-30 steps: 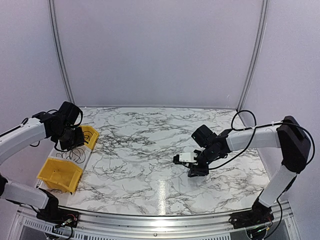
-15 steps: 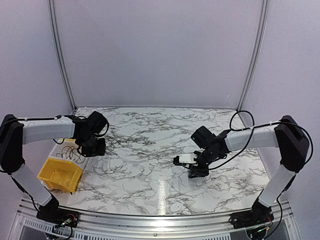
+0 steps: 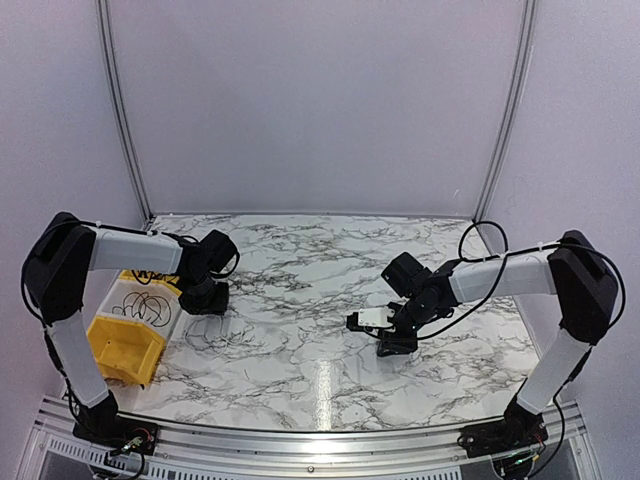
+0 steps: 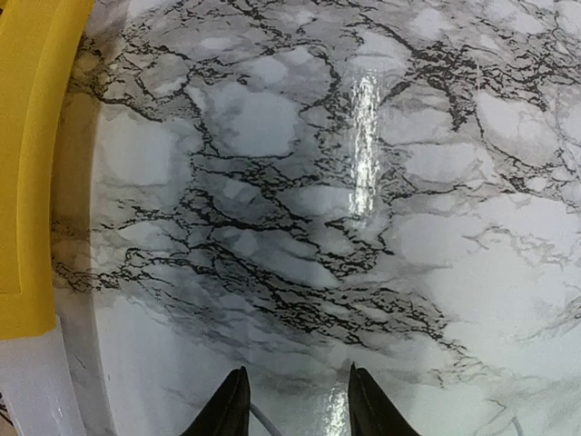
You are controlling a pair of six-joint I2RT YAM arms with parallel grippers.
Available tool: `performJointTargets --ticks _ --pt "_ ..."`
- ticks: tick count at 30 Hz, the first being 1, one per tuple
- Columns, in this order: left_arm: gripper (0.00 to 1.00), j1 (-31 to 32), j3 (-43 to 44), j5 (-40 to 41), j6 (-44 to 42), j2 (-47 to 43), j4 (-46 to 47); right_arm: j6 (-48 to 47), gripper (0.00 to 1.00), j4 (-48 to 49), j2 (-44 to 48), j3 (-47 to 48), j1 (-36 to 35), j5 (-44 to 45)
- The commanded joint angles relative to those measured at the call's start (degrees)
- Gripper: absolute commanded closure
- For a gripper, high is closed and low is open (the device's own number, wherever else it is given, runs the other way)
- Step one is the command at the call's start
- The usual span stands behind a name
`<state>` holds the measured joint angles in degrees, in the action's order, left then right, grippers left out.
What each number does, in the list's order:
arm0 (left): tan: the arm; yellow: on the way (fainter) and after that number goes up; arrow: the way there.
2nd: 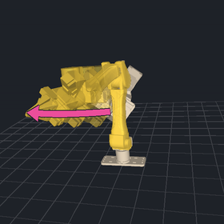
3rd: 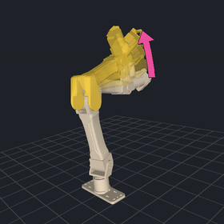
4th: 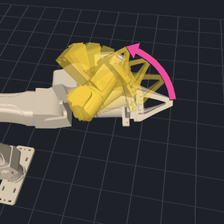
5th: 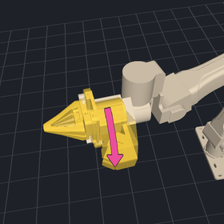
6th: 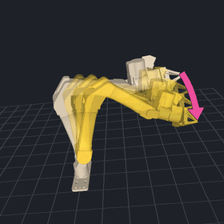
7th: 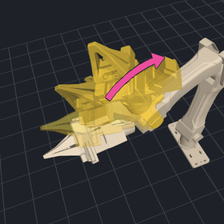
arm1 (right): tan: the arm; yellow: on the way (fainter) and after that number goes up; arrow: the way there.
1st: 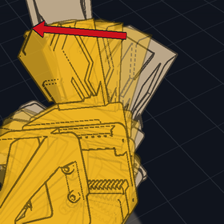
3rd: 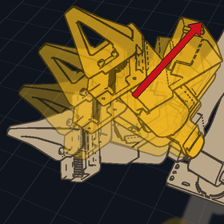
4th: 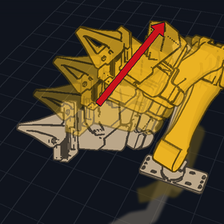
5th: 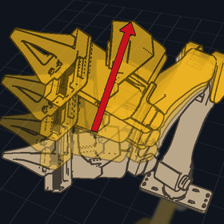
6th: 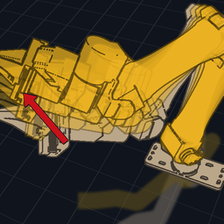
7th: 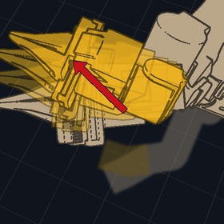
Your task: Untangle the cables
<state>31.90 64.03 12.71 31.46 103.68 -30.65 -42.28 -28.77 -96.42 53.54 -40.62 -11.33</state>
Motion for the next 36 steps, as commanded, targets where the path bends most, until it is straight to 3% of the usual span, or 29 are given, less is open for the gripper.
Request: performJointTargets --ticks 1,7,8,17,19,26,30,36 --pt "0.62 0.3 0.3 -1.1 -1.8 0.6 0.8 -0.4 0.54 -0.6 -1.1 1.7 -0.4 0.8" --pt "0.98 0.6 -1.8 -2.9 -1.2 -1.7 2.0 -0.6 0.55 -0.8 -1.7 1.8 -0.5 1.0" --pt "1.0 0.8 -2.1 -2.9 -1.0 -2.8 2.0 -0.5 0.55 -0.8 -1.8 1.8 -0.4 1.0" --pt "0.99 2.2 -5.3 -2.6 2.7 -15.6 0.8 -0.5 0.54 -1.1 -2.3 2.0 -0.5 1.2" --pt "0.84 2.5 -6.1 -3.2 3.4 -16.5 0.7 -0.5 0.55 -1.2 -2.6 2.1 -0.4 1.2" --pt "0.62 4.8 -6.3 -4.6 5.7 -12.5 -1.3 -0.4 0.55 -1.4 -2.7 2.1 -0.4 1.3" --pt "0.61 6.3 -6.1 -6.2 9.4 -10.3 -0.7 -0.5 0.55 -1.5 -2.8 2.1 -0.4 1.5" --pt "0.68 6.7 -5.8 -6.6 10.4 -5.6 1.8 -0.4 0.54 -1.7 -2.8 2.1 -0.4 1.5"
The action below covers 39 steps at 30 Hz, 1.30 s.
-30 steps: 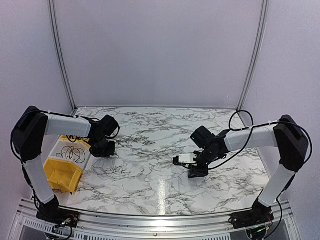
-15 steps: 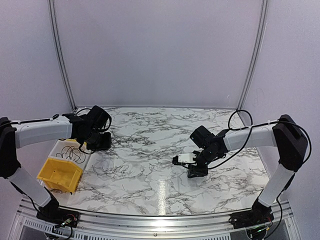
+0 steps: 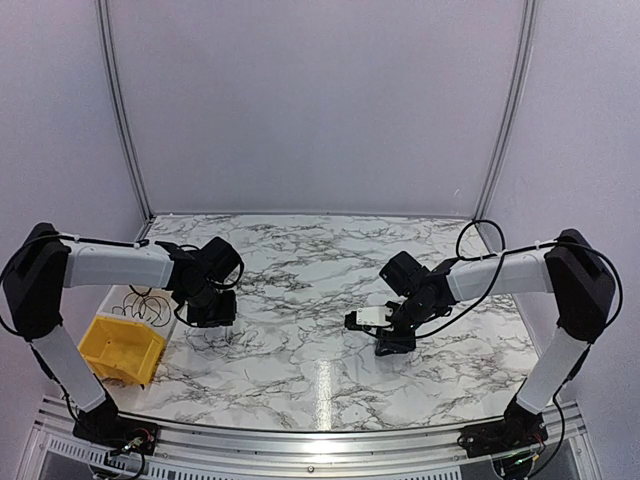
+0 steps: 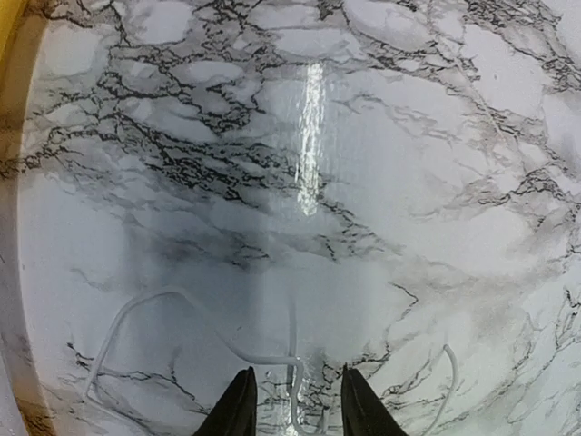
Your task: Untangle the cables
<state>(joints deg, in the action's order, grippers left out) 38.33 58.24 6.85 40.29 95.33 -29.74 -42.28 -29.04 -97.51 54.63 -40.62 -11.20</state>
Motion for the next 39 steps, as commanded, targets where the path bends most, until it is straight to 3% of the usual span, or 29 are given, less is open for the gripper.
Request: performJointTargets --ticks 1,4,7,8,11,16,21,31,35,39 --pt "0.68 0.3 0.1 -0.5 1.5 3.5 2.0 -0.4 0.54 -1.4 -1.7 1.0 -0.5 1.4" --pt "0.76 0.2 1.0 0.3 1.3 5.4 3.1 -0.5 0.55 -1.5 -1.6 1.0 -0.4 1.4" --pt "0.97 0.3 1.7 1.2 1.0 5.4 3.3 -0.5 0.55 -1.5 -1.6 1.0 -0.5 1.5" --pt "1.0 0.2 1.6 1.9 0.9 4.5 3.2 -0.5 0.55 -1.5 -1.6 1.0 -0.5 1.5" --pt "1.0 0.3 0.3 4.2 1.6 -0.3 1.2 -0.6 0.55 -1.4 -1.7 0.9 -0.4 1.6" --pt "1.0 0.2 -1.0 13.6 4.6 -11.1 -11.3 -0.6 0.55 -1.7 -1.9 1.0 -0.5 1.6" --pt "1.0 -0.4 -2.8 16.1 6.0 -20.8 -20.7 -0.7 0.55 -2.1 -2.4 1.3 -0.6 1.7" --pt "1.0 -1.1 9.3 28.8 9.8 -34.1 -40.5 -0.9 0.55 -2.4 -2.9 1.4 -0.7 1.7" --pt "1.0 -1.3 14.1 29.8 9.7 -38.3 -44.4 -0.9 0.55 -2.6 -3.4 1.4 -1.0 2.0" --pt "1.0 -1.4 13.2 31.0 12.6 -39.9 -49.6 -0.9 0.55 -2.6 -3.7 1.4 -1.4 2.4"
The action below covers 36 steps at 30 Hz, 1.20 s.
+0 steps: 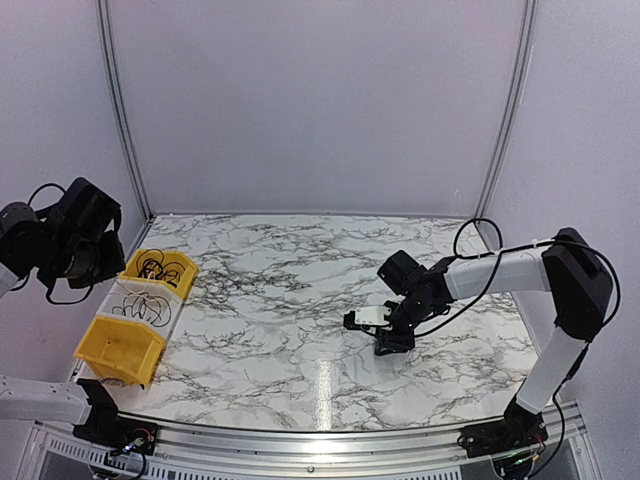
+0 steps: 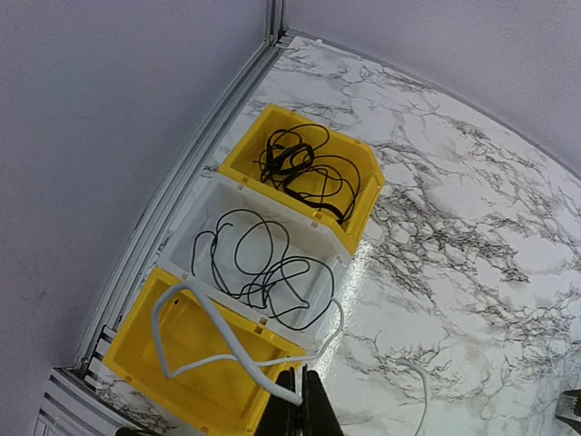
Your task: Untangle the cables
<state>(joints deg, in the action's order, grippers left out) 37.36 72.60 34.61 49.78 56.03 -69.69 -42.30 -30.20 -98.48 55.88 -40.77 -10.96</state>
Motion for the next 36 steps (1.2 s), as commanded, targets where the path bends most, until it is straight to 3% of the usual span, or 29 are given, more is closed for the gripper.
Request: performJointTargets --ticks 1,7,12,19,24,26,28,36 --pt "1.0 -0.5 -2.4 3.4 3.8 -1.0 -10.1 -0.9 0.55 -1.5 -2.8 0.2 -1.2 2.2" --pt "1.0 -0.5 -10.7 5.2 6.5 -3.9 -10.1 -0.8 0.55 -1.5 -3.4 0.2 -1.5 2.3" --pt "1.0 -1.2 -14.0 7.8 6.2 -0.4 -7.1 -0.7 0.55 -1.6 -3.8 0.2 -1.5 2.6" --pt "0.99 -12.6 -18.2 -0.9 -3.1 6.2 1.7 -0.7 0.55 -1.5 -3.6 0.0 -1.5 3.2" --pt "0.9 -16.6 -22.8 -6.6 -6.4 11.4 7.2 -0.8 0.55 -1.6 -3.4 0.0 -1.5 3.3" --pt "0.75 -16.6 -23.1 -7.6 -7.0 12.7 8.8 -0.8 0.55 -1.6 -3.4 -0.1 -1.5 3.3" --pt "0.67 -16.7 -22.7 -7.4 -7.0 12.8 9.1 -0.8 0.55 -1.7 -3.5 -0.1 -1.5 3.3" --pt "0.6 -16.6 -17.6 -7.6 -9.6 9.1 9.5 -0.8 0.55 -1.7 -3.6 0.0 -1.4 3.5"
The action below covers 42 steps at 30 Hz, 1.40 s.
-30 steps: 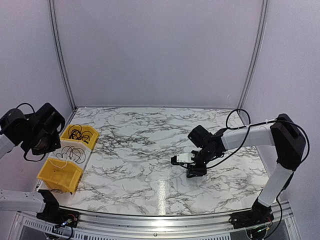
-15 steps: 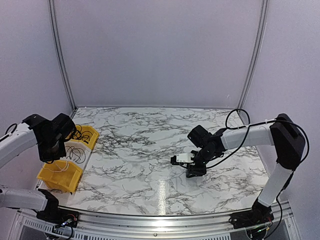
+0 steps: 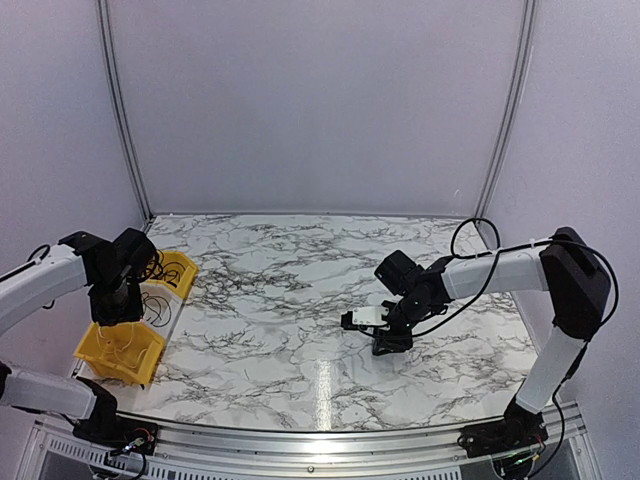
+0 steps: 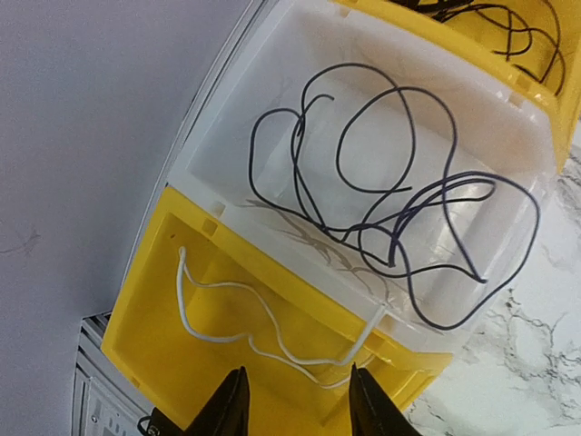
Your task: Untangle the cables
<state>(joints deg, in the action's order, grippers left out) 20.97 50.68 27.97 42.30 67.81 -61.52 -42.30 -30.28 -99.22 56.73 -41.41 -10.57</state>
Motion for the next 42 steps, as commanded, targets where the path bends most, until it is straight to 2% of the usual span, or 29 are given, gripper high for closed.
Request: performJointTargets --ticks 1,5,8,11,14,19,22,23,25,26,30,34,42 --pt "0.6 -0.1 5.3 -2.1 -3.5 -3.2 2.6 -0.8 0.55 -1.5 -2.7 -0.8 -0.8 3.1" --pt "0.61 3.0 10.0 -7.9 -11.8 -4.5 11.8 -0.1 0.55 0.1 -0.8 -0.8 -0.7 3.6" --pt "0.62 8.4 15.7 -6.1 -16.7 -2.4 17.8 1.8 0.54 1.5 3.4 0.3 0.8 1.1" --pt "0.62 12.8 18.5 -4.8 -21.8 0.9 27.8 4.4 0.54 0.7 7.7 3.3 5.8 -4.3" --pt "0.62 16.1 18.2 -4.1 -25.2 4.1 39.3 7.2 0.53 0.1 11.2 5.7 11.4 -7.3" --pt "0.6 21.0 14.3 2.6 -30.7 10.1 58.7 9.0 0.51 -0.1 13.6 4.8 16.6 -4.7" --pt "0.53 22.2 8.1 -0.6 -34.6 13.0 71.6 7.6 0.5 -0.9 12.4 4.0 17.1 -5.1" --pt "0.45 22.0 6.9 -1.0 -33.6 13.4 73.2 7.2 0.5 -1.1 11.7 3.8 17.1 -5.4" --pt "0.17 21.3 5.3 0.1 -29.4 13.4 73.8 6.4 0.49 -2.0 10.3 4.3 16.9 -5.8" --pt "0.13 20.7 4.4 -0.3 -28.0 13.0 73.9 5.4 0.49 -2.4 9.8 4.4 16.7 -6.3" --pt "0.12 19.3 2.0 -9.1 -28.8 12.3 75.3 2.9 0.47 -0.1 8.3 4.0 15.7 -4.5" --pt "0.19 19.2 2.8 -18.9 -32.0 13.0 75.2 -0.1 0.47 0.0 4.1 5.4 14.8 -0.6" --pt "0.22 19.3 2.2 -18.5 -33.6 11.9 75.4 -4.2 0.47 3.3 -1.4 6.4 13.3 3.7"
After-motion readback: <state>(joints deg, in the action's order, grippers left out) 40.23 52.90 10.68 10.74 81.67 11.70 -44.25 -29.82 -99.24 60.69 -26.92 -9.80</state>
